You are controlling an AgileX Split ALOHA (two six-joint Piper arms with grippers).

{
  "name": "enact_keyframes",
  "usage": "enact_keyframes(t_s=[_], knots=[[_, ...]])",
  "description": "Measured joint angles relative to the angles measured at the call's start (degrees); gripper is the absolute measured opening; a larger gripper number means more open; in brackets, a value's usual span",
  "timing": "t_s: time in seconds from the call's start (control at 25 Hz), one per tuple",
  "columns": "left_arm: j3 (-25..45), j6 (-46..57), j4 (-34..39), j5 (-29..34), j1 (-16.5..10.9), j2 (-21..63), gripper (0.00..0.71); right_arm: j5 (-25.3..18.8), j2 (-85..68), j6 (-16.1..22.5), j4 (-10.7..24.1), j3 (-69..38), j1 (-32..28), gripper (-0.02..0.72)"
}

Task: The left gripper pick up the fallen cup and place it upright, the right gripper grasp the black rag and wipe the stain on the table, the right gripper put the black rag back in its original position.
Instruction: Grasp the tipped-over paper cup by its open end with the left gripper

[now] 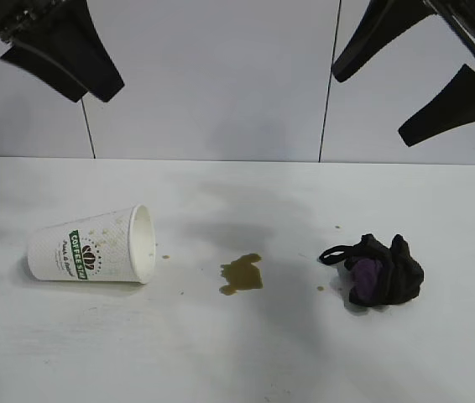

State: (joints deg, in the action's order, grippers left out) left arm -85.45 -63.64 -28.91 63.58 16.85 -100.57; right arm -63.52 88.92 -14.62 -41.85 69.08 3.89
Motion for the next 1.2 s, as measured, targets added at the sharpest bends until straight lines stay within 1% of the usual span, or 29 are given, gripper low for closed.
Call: enact_keyframes(t_s=[0.12,0.16,0.28,0.32,0.44,0.52,0.64,0.76,1.04,1.2], knots=[[0.0,-4.8,9.9,-4.0,5.4,-0.2,0.664,0.0,0.0,0.0,0.0,0.0,0.0,0.568],[0.0,-5.2,12.7,-5.6,7.2,-0.4,0.664,0.1,0.0,0.0,0.0,0.0,0.0,0.568],[-0.1,-4.1,22.9,-8.4,11.4,-2.3,0.664,0.1,0.0,0.0,0.0,0.0,0.0,0.568],[-0.2,-2.8,25.7,-8.8,12.5,-3.5,0.664,0.1,0.0,0.0,0.0,0.0,0.0,0.568],[-0.2,3.8,33.3,-9.4,14.7,-7.1,0.664,0.1,0.0,0.0,0.0,0.1,0.0,0.568],[-0.2,7.3,36.1,-9.5,15.3,-9.4,0.664,0.1,0.0,0.0,0.0,0.1,0.0,0.568],[-0.2,10.9,37.4,-8.9,15.5,-11.3,0.664,0.1,0.0,0.0,0.0,0.1,0.0,0.568],[-0.2,11.4,37.7,-7.5,15.5,-11.7,0.664,0.3,0.0,0.0,0.0,0.1,0.0,0.568],[-0.3,11.0,37.3,-7.4,15.5,-13.0,0.664,0.5,0.0,0.0,0.0,0.1,0.0,0.568],[-0.3,9.8,37.2,-7.4,16.4,-14.7,0.664,0.6,0.0,0.0,0.0,0.1,0.0,0.568]])
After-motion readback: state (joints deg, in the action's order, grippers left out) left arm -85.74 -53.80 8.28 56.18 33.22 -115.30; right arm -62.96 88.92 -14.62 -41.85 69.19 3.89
